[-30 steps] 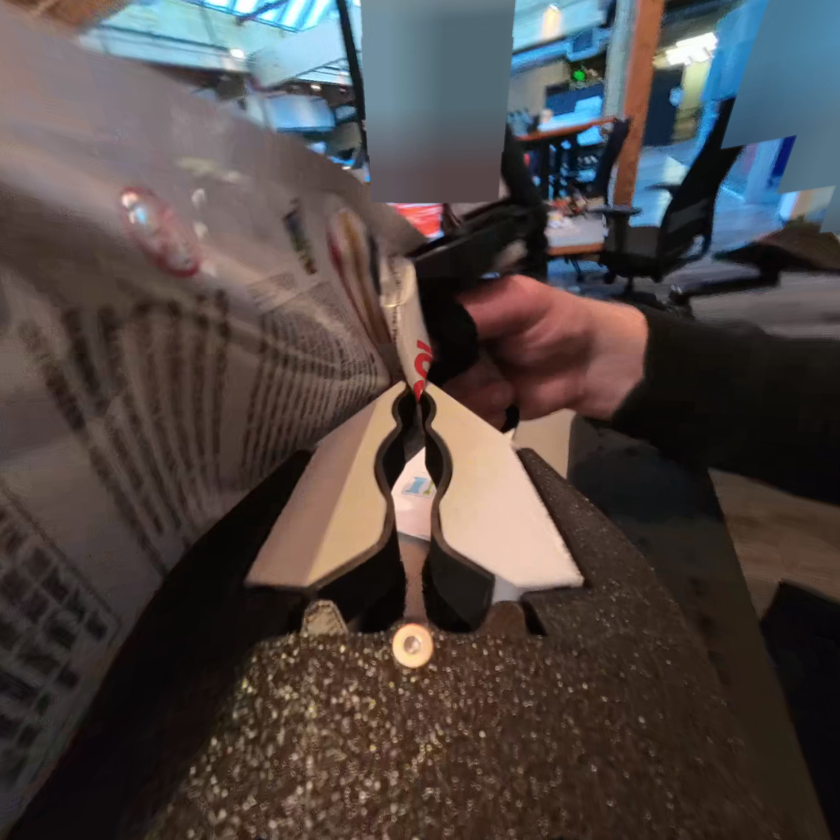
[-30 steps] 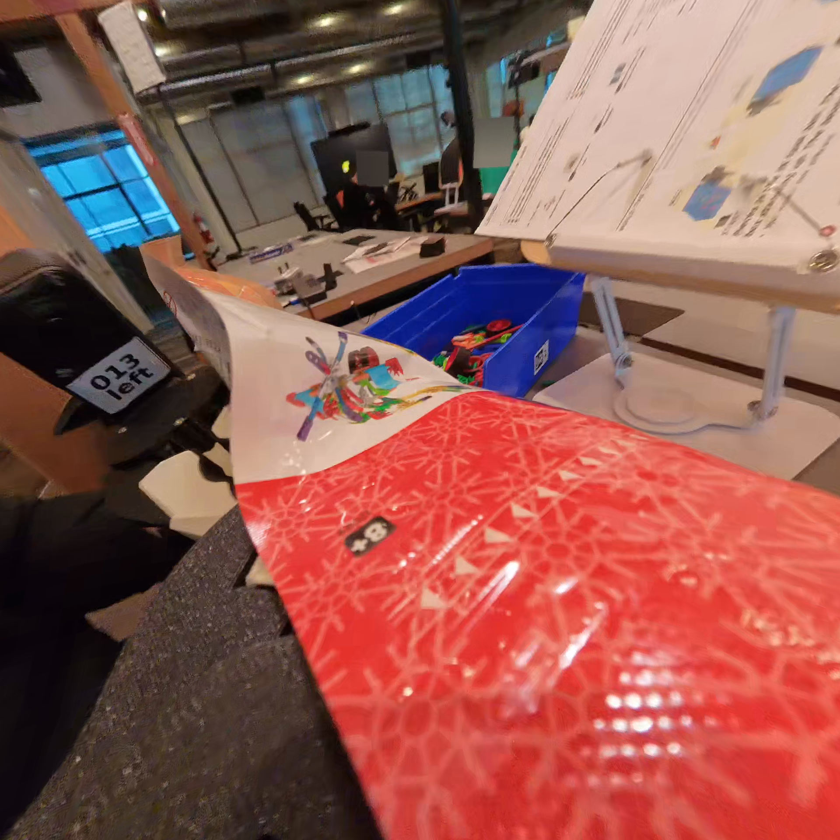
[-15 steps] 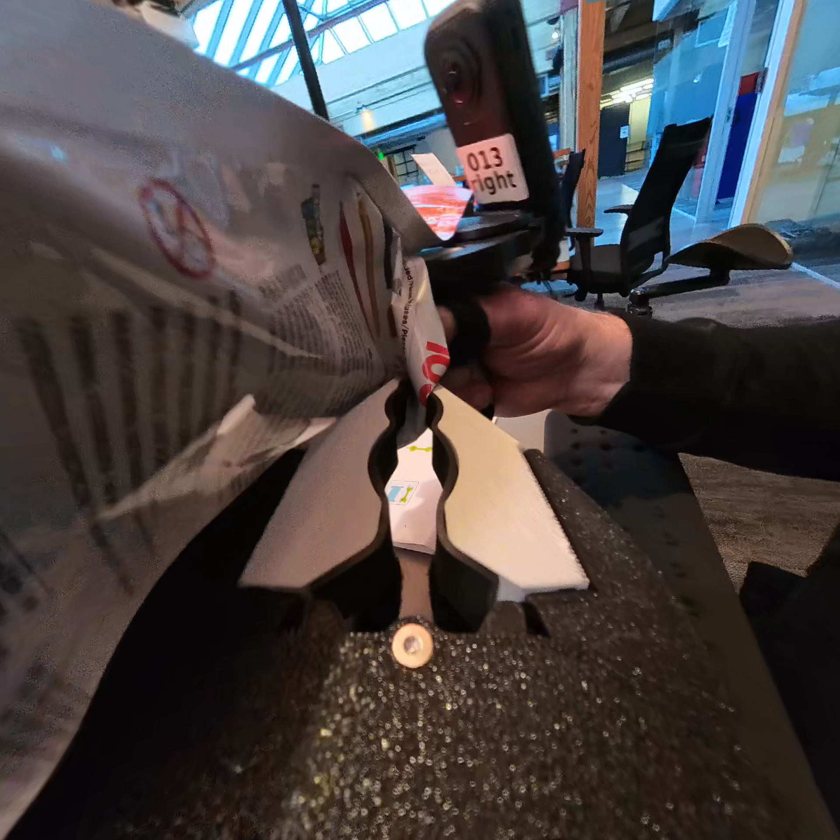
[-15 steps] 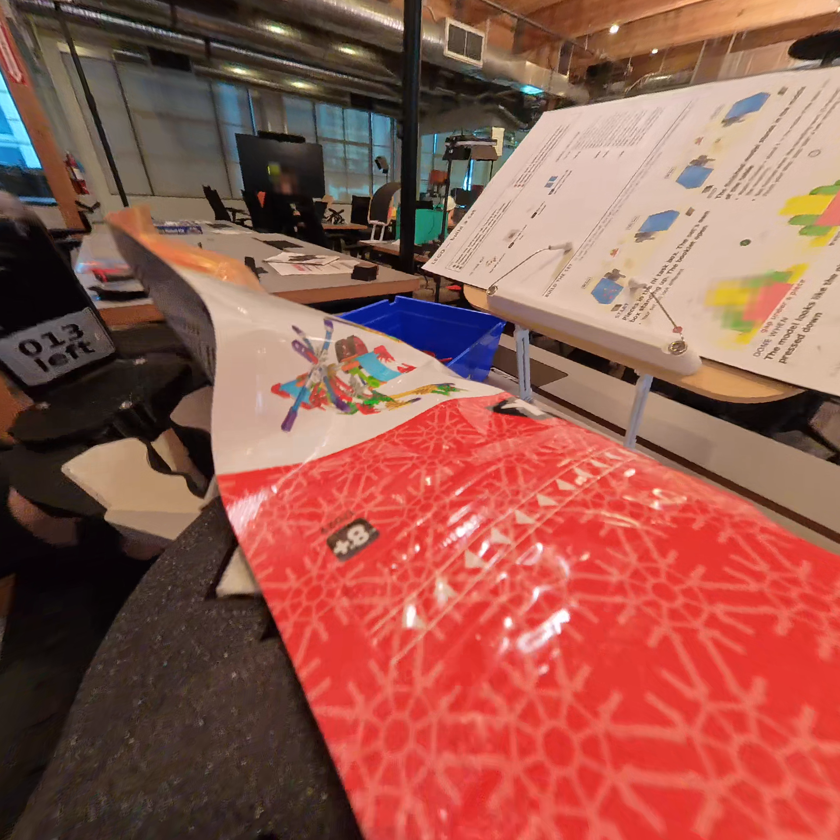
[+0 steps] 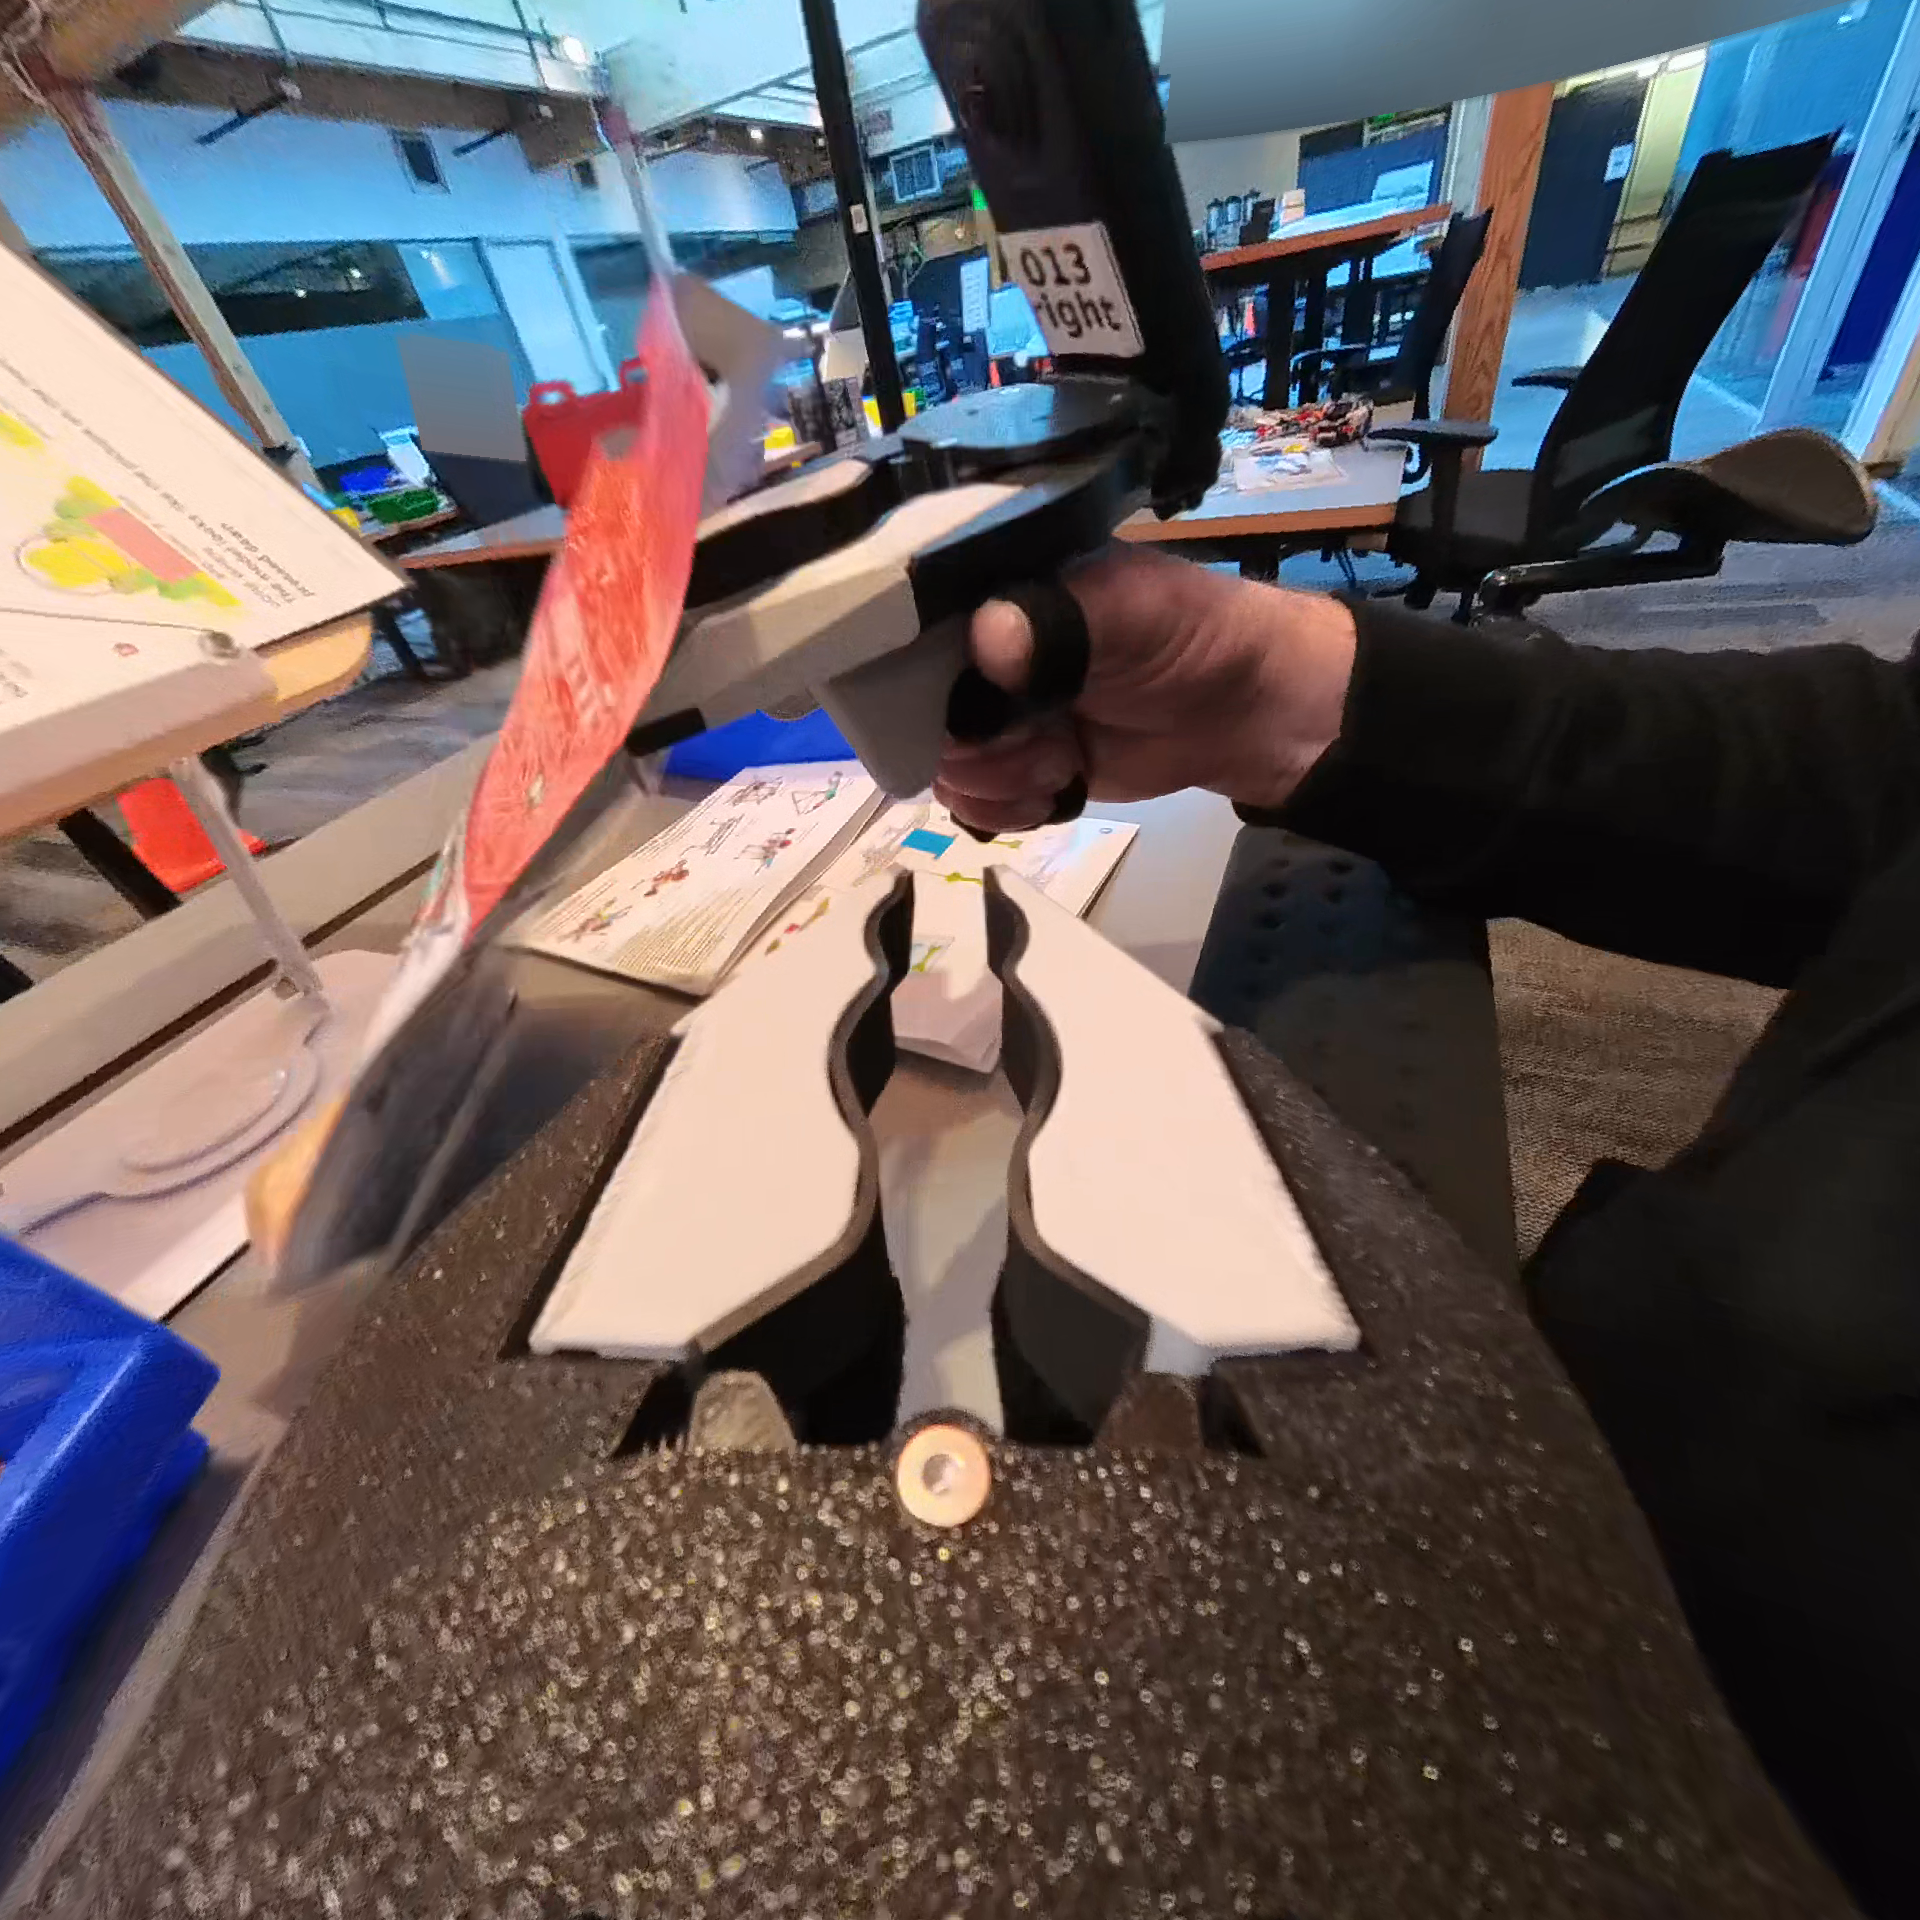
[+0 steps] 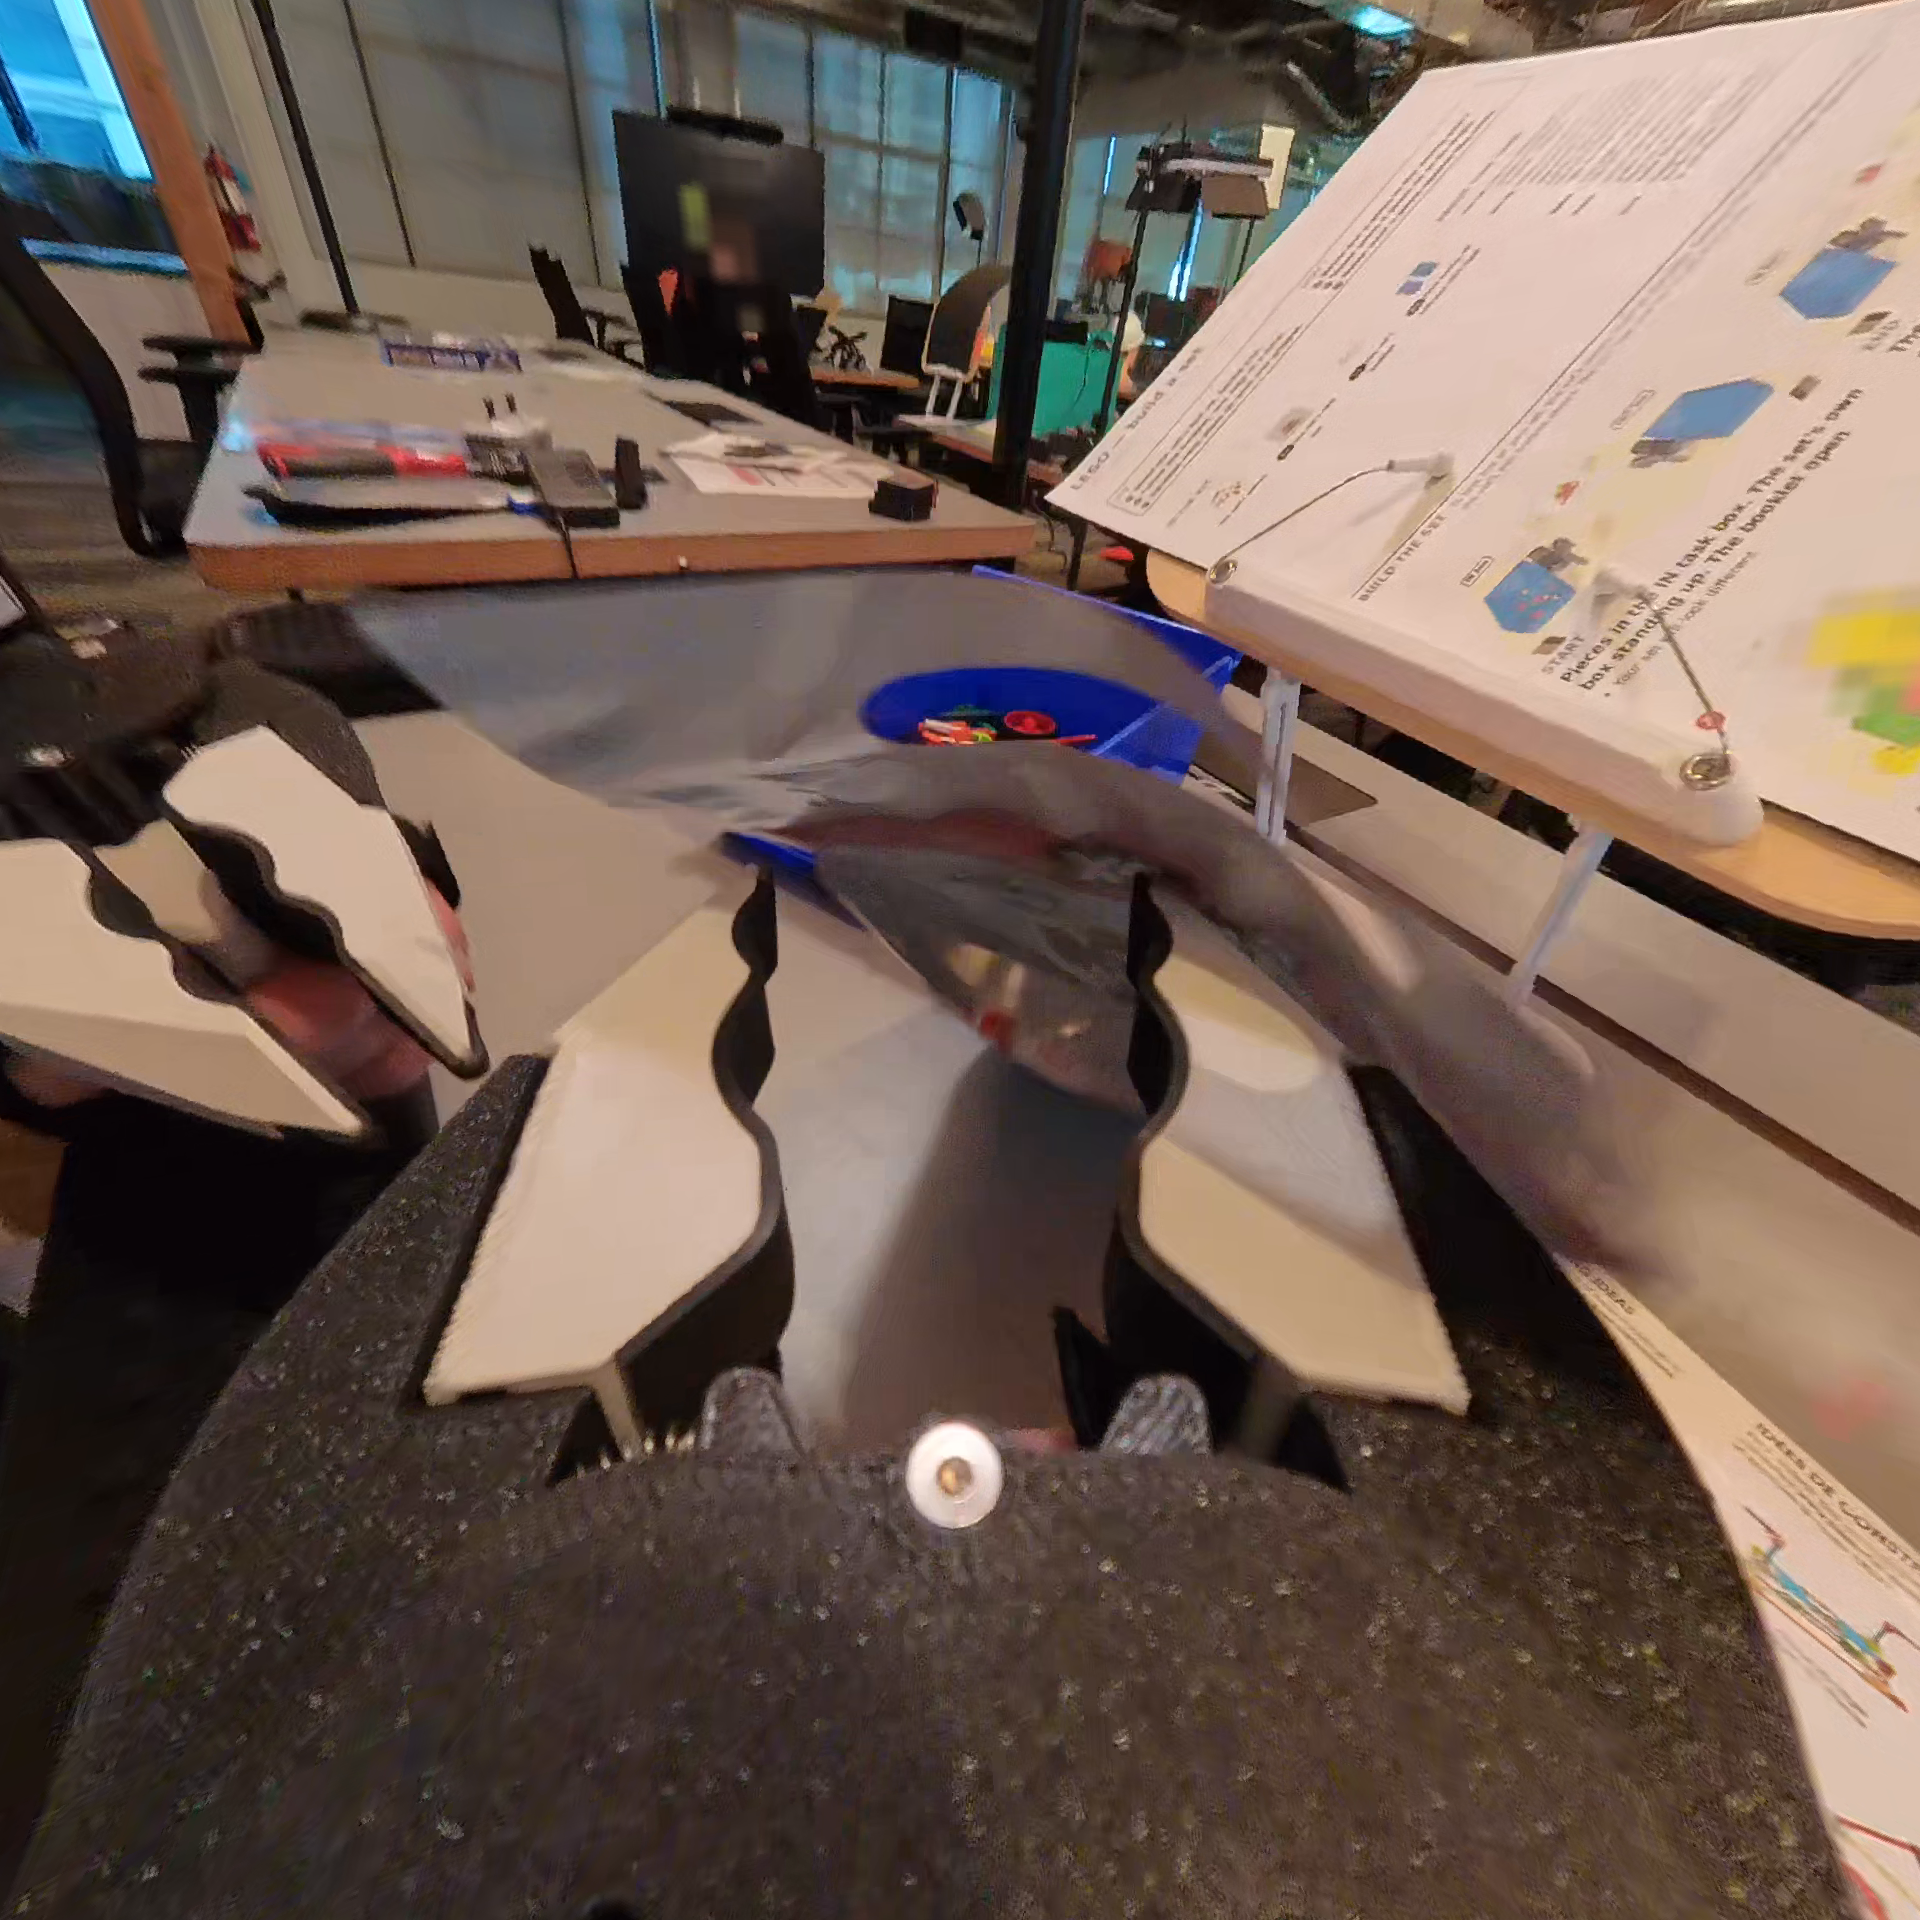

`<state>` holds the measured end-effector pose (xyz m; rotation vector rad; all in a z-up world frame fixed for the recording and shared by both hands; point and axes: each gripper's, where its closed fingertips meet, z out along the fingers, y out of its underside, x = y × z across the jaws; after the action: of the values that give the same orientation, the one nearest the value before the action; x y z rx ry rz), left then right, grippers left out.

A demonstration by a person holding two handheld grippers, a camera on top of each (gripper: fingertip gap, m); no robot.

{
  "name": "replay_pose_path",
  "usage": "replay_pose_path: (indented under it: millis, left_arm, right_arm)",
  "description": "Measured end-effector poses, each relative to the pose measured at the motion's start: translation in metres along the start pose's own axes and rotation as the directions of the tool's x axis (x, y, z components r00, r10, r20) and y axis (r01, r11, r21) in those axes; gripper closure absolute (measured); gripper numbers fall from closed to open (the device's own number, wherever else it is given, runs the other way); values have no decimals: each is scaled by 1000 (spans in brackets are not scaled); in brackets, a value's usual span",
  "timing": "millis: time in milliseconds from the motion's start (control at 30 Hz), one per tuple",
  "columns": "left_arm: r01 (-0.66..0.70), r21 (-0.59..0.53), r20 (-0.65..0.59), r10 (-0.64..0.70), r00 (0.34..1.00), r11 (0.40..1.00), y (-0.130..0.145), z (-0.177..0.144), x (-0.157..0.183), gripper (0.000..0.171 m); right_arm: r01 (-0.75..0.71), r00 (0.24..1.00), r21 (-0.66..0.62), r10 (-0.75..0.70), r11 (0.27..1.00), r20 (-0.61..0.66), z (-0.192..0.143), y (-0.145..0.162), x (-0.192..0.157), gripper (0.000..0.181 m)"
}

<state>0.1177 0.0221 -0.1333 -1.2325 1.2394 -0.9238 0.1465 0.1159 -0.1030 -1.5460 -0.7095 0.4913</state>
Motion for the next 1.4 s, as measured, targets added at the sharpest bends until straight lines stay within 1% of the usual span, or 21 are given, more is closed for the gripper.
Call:
replay_pose_path:
  millis: [67, 133, 167, 233, 300, 333, 400, 467, 567, 667, 733, 800, 833, 900, 967, 1000, 1067, 1200, 1233, 1300, 1400]
  left_arm:
    - [-16, 6, 10, 16, 1000, 1000, -5, -12, -1, 154]
    - [-83, 38, 65, 80, 995, 996, -23, -28, -9, 150]
    - [-121, 32, 110, 117, 987, 992, -33, -35, -18, 144]
    - [-203, 10, 184, 197, 963, 979, -54, -45, -38, 128]
    - [-253, -67, 224, 262, 939, 965, -66, -41, -59, 110]
    - [-283, -102, 230, 299, 926, 954, -71, -35, -67, 105]
    - [-326, -231, 185, 370, 911, 917, -70, -18, -77, 98]
    - [-340, -328, 90, 388, 917, 881, -61, -2, -81, 96]
    - [-333, -438, 40, 389, 921, 835, -54, 10, -103, 101]
    - [-241, -486, -31, 258, 966, 840, -46, 18, -116, 108]
    - [-216, -557, -93, 197, 976, 802, -31, 22, -121, 109]
    - [-267, -608, -90, 270, 959, 748, -24, 25, -136, 129]
    - [-283, -636, -105, 283, 953, 718, -20, 25, -138, 142]
    - [-320, -664, -71, 369, 927, 676, -21, 28, -153, 170]
    - [-388, -691, -97, 454, 886, 610, -18, 29, -159, 171]
    - [-399, -690, -97, 469, 878, 604, -18, 31, -160, 171]
    - [-399, -680, -100, 461, 882, 615, -22, 34, -157, 171]
    - [-327, -616, -47, 381, 923, 717, -39, 39, -158, 171]
    - [-313, -606, -42, 364, 931, 731, -40, 39, -159, 171]
    - [-257, -578, -14, 305, 952, 775, -45, 40, -162, 171]
    - [-195, -535, 82, 281, 956, 822, -54, 38, -182, 171]
  right_arm:
    - [23, 999, -61, -22, 998, 25, 7, 8, -8, 117]
    - [98, 995, -127, -97, 987, 12, 14, 18, -13, 116]
    - [125, 992, -161, -127, 979, -6, 16, 22, -11, 116]
    - [135, 989, -159, -142, 978, -31, 20, 19, -8, 116]
    - [138, 989, -162, -146, 977, -35, 24, 16, -7, 117]
    - [145, 987, -166, -154, 975, -43, 26, 16, -5, 117]
    - [148, 985, -201, -162, 968, -53, 31, 22, -1, 118]
    - [176, 980, -193, -191, 965, -63, 36, 21, 2, 118]
    - [240, 968, -161, -249, 957, -38, 42, 16, -1, 118]
    - [318, 943, -148, -329, 936, -52, 48, 9, -1, 117]
    - [370, 922, -162, -384, 915, -59, 54, 8, 0, 116]
    - [402, 908, -170, -416, 900, -50, 60, 9, -1, 116]
    - [415, 902, -172, -428, 894, -48, 63, 9, -1, 116]
    - [445, 883, -209, -465, 871, -60, 67, 12, 3, 117]
    - [474, 855, -272, -511, 838, -85, 70, 18, 13, 118]
    - [486, 835, -319, -539, 814, -105, 70, 22, 22, 118]
    - [518, 788, -409, -606, 751, -114, 70, 32, 36, 118]
    - [577, 660, -553, -742, 601, -118, 70, 46, 62, 126]
    - [578, 626, -589, -770, 565, -123, 69, 48, 69, 136]
    - [635, 551, -593, -829, 494, -101, 70, 45, 71, 174]
    - [653, 566, -604, -825, 457, -12, 70, 55, 67, 181]
